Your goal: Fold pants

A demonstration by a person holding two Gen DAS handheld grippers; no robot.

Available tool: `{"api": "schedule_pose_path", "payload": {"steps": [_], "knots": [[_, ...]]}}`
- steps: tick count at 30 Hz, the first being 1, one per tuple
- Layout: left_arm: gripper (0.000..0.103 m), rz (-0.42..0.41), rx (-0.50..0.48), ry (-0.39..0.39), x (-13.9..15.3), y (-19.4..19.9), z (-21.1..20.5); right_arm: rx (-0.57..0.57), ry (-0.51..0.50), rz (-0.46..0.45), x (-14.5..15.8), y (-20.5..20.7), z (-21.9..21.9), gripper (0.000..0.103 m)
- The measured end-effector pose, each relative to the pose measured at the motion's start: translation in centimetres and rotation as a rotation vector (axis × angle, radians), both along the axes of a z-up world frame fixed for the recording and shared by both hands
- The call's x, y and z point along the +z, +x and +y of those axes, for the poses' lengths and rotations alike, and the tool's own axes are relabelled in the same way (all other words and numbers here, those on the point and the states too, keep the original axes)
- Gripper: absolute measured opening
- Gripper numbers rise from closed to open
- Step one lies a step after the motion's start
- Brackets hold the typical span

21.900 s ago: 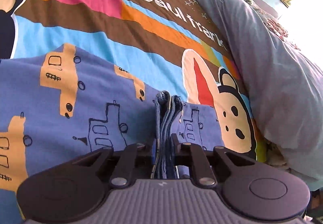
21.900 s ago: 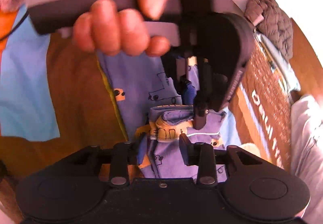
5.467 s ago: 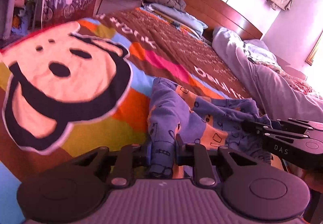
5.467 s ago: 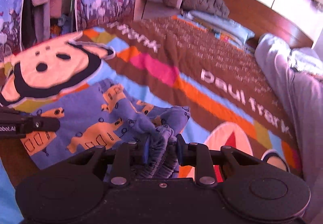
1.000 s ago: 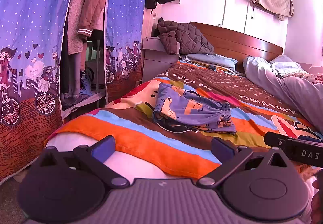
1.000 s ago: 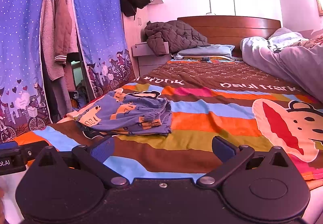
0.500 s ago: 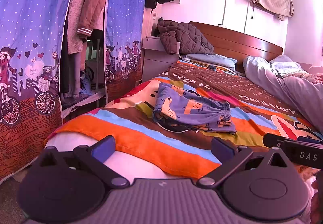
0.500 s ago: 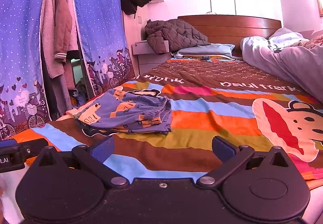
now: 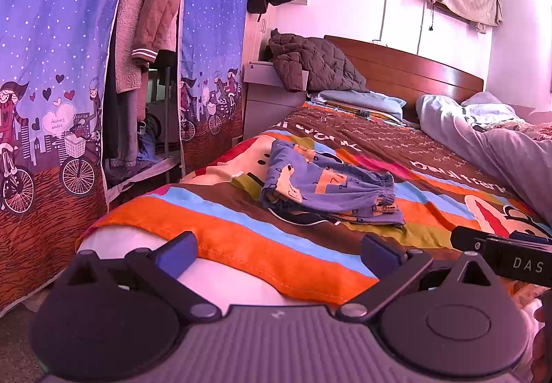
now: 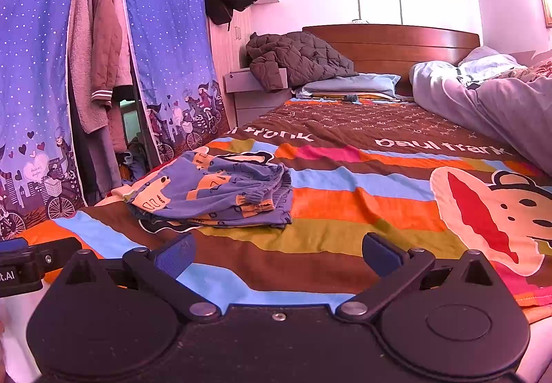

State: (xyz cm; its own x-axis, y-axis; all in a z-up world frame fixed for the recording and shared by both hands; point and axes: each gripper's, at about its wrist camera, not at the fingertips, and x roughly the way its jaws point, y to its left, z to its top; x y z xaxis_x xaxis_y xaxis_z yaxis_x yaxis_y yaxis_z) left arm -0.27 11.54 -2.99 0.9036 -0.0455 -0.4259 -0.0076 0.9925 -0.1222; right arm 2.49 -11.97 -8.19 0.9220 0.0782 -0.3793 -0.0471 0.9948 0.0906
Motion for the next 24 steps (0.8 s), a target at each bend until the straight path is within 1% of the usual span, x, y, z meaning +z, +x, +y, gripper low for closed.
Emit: {"api": "schedule_pose_path", "payload": {"steps": [11, 17, 24], "knots": [[0.103, 0.005, 0.006, 0.007, -0.28, -0.1, 0.0, -0.004, 0.002, 0.004, -0.08, -0.02, -0.06, 0.102], [0.103, 0.015, 0.008, 0.033, -0.62, -0.17, -0.02, -0.015, 0.005, 0.012, -0.32, 0.06, -0.32, 0.102], [0.103, 0.014, 0.003, 0.026, -0.4, 0.08, 0.07, -0.01, -0.003, 0.005, -0.16, -0.15, -0.13, 0.102]]}}
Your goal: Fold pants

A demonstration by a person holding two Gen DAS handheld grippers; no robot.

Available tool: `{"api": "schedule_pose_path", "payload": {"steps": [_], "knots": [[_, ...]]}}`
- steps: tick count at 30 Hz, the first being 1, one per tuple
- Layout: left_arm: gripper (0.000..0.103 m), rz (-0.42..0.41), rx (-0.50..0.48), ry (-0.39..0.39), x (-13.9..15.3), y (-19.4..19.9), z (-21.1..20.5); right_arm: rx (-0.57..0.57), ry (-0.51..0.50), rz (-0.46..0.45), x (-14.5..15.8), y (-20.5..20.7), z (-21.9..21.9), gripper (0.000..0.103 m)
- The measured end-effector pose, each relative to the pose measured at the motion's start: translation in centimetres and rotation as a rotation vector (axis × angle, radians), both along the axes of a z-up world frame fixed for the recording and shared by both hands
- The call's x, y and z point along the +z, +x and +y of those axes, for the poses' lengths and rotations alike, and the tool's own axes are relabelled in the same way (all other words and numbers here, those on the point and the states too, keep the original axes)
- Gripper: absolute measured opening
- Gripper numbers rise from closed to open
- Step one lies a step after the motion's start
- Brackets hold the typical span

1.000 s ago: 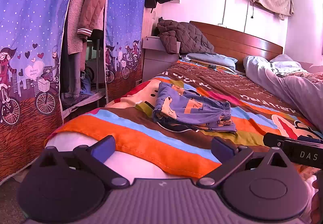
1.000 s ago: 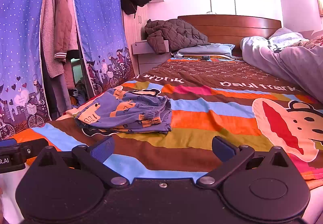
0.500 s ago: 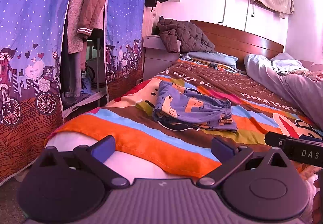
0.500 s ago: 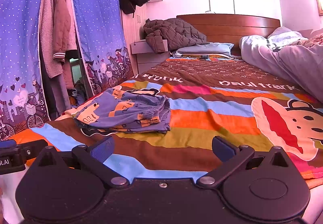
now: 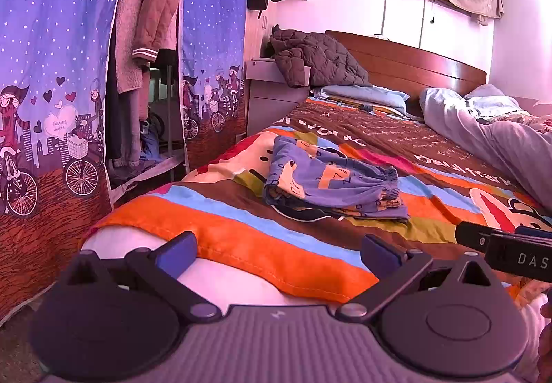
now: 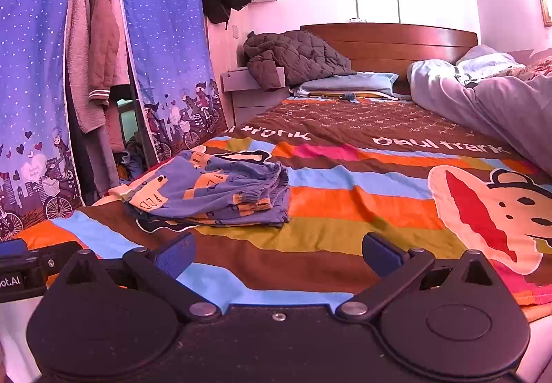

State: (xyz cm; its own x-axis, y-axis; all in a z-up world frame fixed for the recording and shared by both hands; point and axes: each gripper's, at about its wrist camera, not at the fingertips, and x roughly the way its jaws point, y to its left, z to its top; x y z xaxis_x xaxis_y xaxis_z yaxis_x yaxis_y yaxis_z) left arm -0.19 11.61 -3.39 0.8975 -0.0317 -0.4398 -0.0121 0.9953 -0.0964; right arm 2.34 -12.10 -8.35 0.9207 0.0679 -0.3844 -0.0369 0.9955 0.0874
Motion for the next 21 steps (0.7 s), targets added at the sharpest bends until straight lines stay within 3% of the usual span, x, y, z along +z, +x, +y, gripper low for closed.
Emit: {"api": "schedule_pose_path", "payload": {"steps": [21], "knots": [[0.103, 0.002, 0.002, -0.001, 0.07, 0.18, 0.02, 0.003, 0.011, 0.025, 0.16, 0.4, 0.17, 0.102]]}}
